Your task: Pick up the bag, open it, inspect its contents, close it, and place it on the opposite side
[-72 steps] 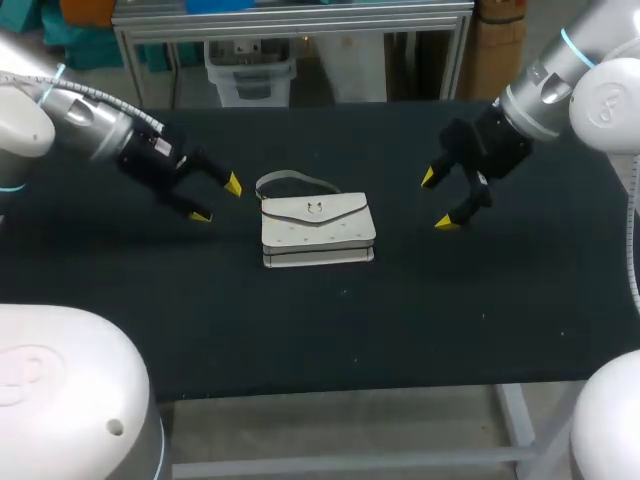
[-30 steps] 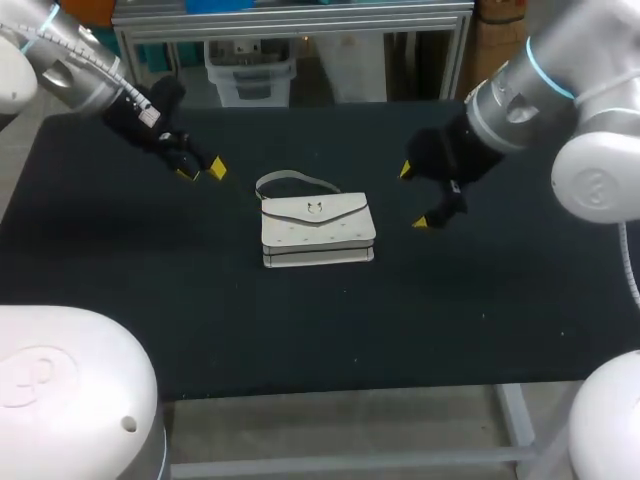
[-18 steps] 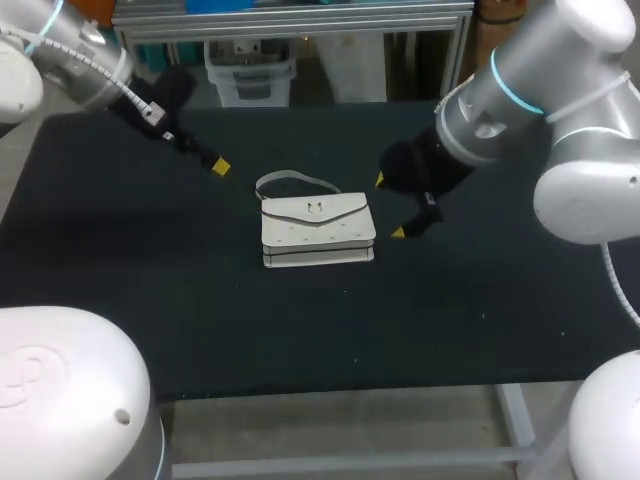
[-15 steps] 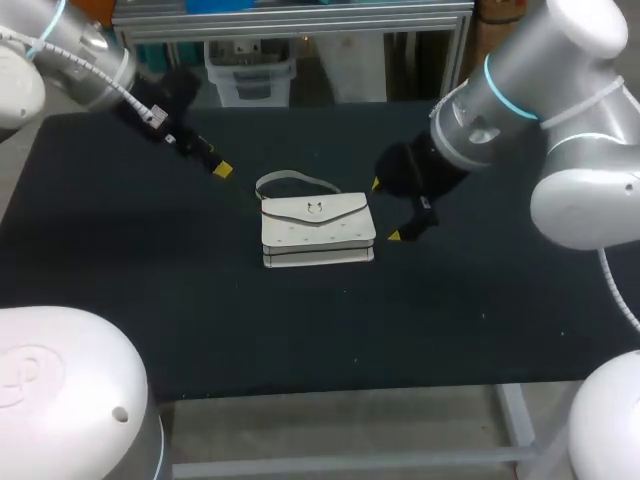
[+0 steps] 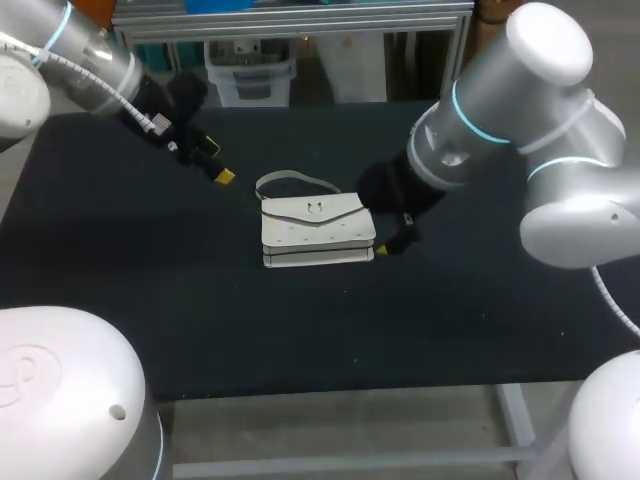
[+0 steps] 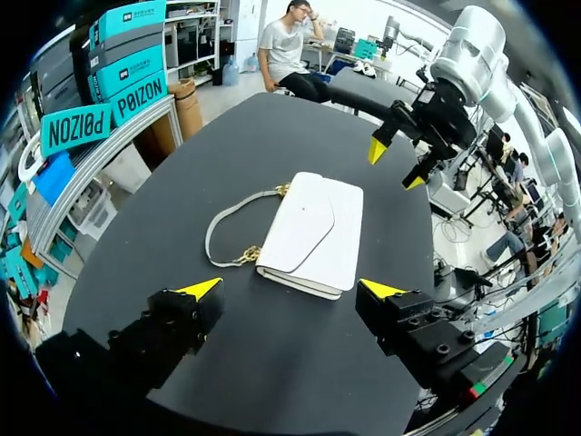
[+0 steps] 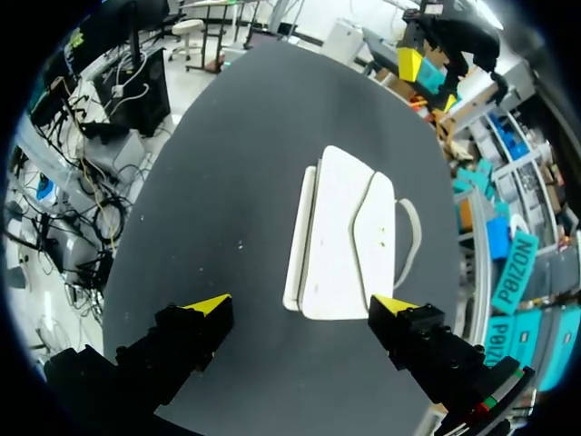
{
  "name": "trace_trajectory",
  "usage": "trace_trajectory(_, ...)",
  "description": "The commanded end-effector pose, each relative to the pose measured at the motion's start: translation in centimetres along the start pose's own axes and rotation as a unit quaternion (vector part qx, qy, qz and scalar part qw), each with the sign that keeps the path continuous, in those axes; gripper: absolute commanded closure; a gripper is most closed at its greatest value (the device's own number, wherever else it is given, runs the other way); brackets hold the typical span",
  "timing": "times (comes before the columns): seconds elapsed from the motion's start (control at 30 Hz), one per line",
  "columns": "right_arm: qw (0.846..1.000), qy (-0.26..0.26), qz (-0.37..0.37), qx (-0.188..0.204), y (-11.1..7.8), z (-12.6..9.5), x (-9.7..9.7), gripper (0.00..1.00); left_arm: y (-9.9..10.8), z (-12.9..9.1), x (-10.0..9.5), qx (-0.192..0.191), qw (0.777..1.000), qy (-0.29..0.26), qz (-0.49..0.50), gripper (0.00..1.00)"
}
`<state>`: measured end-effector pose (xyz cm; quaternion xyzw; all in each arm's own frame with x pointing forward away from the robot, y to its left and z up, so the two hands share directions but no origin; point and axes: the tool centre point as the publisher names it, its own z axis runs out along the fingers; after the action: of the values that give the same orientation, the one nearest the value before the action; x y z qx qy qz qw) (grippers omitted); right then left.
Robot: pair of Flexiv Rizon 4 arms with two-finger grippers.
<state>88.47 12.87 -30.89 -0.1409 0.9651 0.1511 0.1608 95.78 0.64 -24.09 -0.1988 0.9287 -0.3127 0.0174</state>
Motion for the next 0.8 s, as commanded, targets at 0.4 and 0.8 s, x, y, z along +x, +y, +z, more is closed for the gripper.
trace_trajectory(0.4,0.997,-0.04,0.005,0.065,0.5,2.8,0.6,0.0,-0.9,1.8,0.3,0.01,0.995,-0.018,0.099,0.0)
trace_trajectory(0.8,0.991,-0.075,0.014,0.112,-0.1,4.5,0.0,0.0,-1.0,2.8,0.5,0.002,0.99,0.004,0.138,0.0)
